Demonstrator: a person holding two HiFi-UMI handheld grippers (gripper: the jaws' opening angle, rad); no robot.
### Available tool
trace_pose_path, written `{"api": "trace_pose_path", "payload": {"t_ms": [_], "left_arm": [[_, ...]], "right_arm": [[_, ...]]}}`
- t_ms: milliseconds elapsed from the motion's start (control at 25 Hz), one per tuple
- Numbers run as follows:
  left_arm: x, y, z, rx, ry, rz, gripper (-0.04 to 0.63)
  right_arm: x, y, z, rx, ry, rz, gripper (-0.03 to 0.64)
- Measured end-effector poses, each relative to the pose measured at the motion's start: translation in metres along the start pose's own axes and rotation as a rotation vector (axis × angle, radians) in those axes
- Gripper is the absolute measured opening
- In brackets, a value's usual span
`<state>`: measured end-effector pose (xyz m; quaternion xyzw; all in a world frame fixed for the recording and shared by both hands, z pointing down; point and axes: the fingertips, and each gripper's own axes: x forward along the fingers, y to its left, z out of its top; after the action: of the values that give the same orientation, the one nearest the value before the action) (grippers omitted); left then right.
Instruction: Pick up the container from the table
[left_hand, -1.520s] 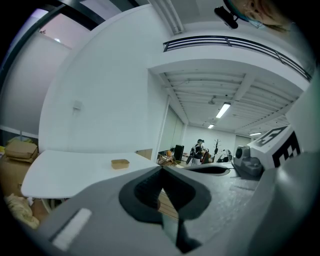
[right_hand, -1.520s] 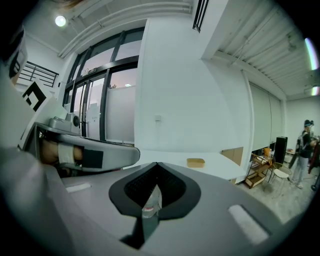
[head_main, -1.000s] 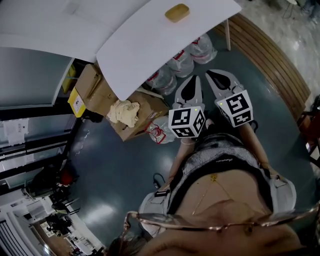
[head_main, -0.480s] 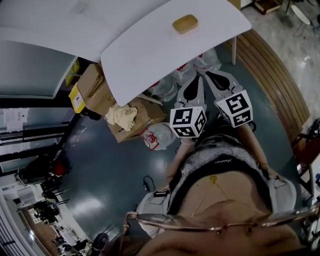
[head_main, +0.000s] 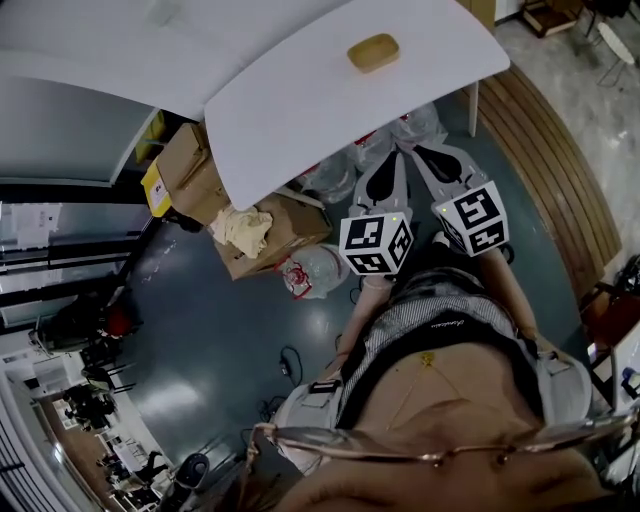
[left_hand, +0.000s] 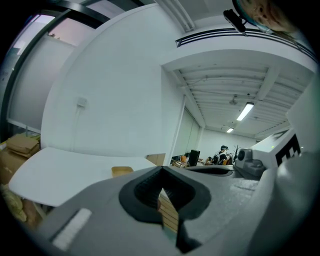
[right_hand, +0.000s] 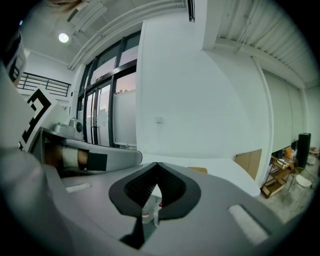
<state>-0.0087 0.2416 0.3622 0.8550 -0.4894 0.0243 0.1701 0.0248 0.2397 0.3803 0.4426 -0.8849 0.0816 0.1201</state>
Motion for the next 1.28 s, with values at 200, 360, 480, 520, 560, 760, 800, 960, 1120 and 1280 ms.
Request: {"api": "trace_pose_path", "payload": {"t_ms": [200,360,480,520,560,760,800,960,1120,1280], "left_arm": [[0.011,0.003,-0.003,-0.013,0.012,0.004,0.002],[0.024,0.010,0.000,-0.022,0.013,0.002,0.002],[0.037,0.019,0.004,-0.020,0.019,-0.009,0.002],[0.042,0.023,0.005,-0.021,0.019,-0.015,0.002],[0.047,0.027,0.007,-0.022,0.019,-0.022,0.002],[0.076,0.048,0.023,-0.012,0.018,-0.065,0.002],[0.082,0.051,0.026,-0.007,0.019,-0.074,0.002],[0.102,0.067,0.033,0.011,0.036,-0.105,0.002],[0.116,0.093,0.039,0.005,0.047,-0.116,0.002],[0.123,0.114,0.046,0.004,0.049,-0.123,0.002]], "right_arm": [[0.003,-0.010,-0.002,-0.003,0.005,-0.007,0.026],[0.013,-0.020,0.001,-0.004,0.009,-0.011,0.025],[0.027,-0.028,0.004,0.002,0.009,-0.028,0.026],[0.033,-0.031,0.004,0.002,0.012,-0.034,0.025],[0.040,-0.033,0.005,0.001,0.016,-0.038,0.025],[0.070,-0.045,0.017,-0.011,0.020,-0.055,0.026],[0.076,-0.049,0.020,-0.013,0.021,-0.063,0.025],[0.101,-0.062,0.027,-0.005,0.026,-0.098,0.026],[0.130,-0.063,0.037,-0.004,0.025,-0.106,0.026],[0.152,-0.064,0.040,-0.008,0.034,-0.122,0.026]]}}
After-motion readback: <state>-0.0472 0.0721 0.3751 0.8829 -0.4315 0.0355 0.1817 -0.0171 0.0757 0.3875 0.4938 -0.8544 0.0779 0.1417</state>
